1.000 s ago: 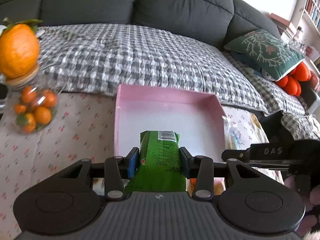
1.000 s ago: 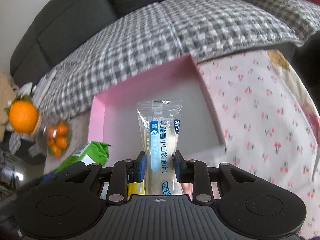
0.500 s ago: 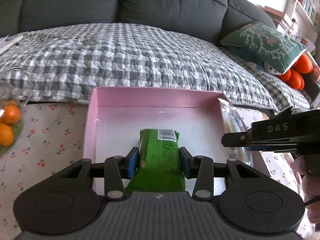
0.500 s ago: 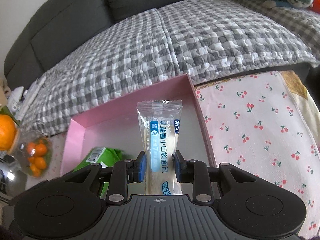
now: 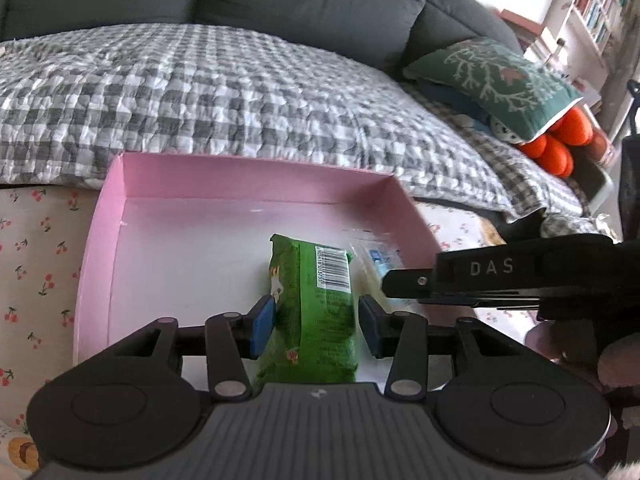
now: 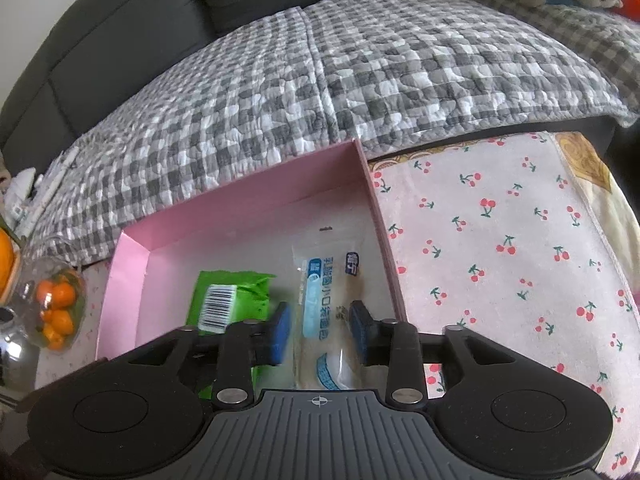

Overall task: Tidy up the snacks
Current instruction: 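Open left gripper to drop the green pack while right gripper releases the bread bag in the box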

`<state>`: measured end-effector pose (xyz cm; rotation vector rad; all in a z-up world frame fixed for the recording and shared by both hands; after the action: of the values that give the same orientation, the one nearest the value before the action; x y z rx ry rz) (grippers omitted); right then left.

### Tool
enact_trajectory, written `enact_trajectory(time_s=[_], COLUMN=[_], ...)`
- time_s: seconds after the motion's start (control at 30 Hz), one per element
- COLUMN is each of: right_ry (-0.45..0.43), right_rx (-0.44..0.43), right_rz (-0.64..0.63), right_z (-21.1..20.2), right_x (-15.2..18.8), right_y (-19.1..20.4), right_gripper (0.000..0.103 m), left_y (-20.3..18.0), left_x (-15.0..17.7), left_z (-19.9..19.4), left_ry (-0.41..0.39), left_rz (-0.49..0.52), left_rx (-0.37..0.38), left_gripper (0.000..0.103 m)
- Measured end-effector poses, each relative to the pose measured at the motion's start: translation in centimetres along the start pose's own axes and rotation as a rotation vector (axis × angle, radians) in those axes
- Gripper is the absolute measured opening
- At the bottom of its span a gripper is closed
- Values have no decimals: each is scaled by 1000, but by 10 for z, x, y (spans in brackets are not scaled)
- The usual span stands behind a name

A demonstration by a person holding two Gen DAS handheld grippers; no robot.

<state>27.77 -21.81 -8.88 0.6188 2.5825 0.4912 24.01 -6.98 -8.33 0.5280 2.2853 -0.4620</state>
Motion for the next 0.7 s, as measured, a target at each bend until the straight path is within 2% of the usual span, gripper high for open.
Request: enact_trajectory(time_s=[0.03,0.2,0.43,0.57,0.63,0.7], right_ry=[-5,-4,-13,-8,-7,-9], right_rx=[-2,11,16,24,31,37], right_rz=[6,8,-21,-43,-47,-53], right_z=[-3,-17,-47,-66,-74,-82], right_x=[-1,0,8,18,24,30], right_y=[-1,-3,8,14,14,14], right_gripper=[45,47,69,71,80,80], left_y=[-2,-1,-3,-3,-3,-2], left_x=[-2,-3,-1,3,7,10], left_z=[2,-8,-26,-39,-47,-55], left_ry=[-2,3,24,42,50,56], left_rz=[1,21,58,61,58,60], left_rx=[1,-30,-90,-112,-120,-129], left_gripper=[45,59,77,88,90,94])
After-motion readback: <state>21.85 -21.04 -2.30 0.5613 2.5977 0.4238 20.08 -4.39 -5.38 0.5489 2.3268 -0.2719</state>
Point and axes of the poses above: each gripper's, at about its wrist camera, not at the fingertips, and z roughly the way its jaws point, y to its left, x to its underside, the point moved 7 cm from there along z, roughly the way its jaws point, and after that the axes turned 11 degrees about z, right-handed, at the moved point
